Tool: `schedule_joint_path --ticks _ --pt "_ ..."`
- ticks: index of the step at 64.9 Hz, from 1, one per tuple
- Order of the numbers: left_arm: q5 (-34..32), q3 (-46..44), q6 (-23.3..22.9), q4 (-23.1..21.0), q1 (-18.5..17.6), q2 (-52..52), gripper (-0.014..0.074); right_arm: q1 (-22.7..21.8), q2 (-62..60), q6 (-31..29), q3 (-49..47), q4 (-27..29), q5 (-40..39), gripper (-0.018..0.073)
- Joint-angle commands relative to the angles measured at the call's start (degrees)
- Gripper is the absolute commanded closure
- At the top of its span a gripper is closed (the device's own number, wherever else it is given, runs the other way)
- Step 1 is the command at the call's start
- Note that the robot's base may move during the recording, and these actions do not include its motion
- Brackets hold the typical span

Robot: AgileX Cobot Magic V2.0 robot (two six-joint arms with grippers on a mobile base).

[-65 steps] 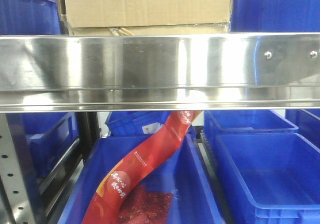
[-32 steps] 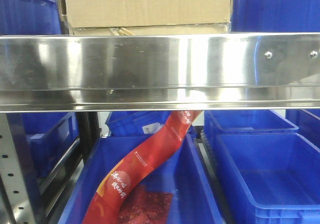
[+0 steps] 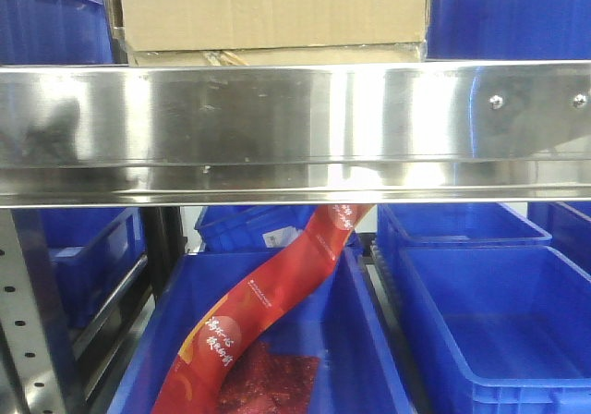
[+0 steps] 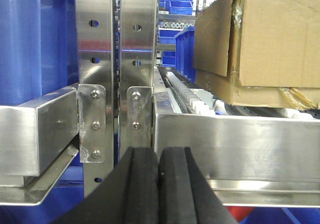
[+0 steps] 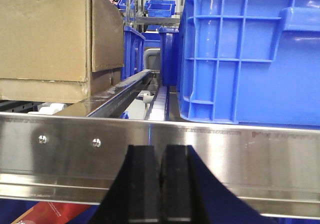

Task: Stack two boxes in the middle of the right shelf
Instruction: 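Open both grippers and withdraw them from the placed boxes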

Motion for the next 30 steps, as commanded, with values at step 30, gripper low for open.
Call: schedule_joint_path --ticks 30 --pt "-1.23 -0.12 0.23 -0.43 0.01 -0.30 0.0698 -0.28 -0.29 -0.46 -0.01 0.23 -1.24 0.0721"
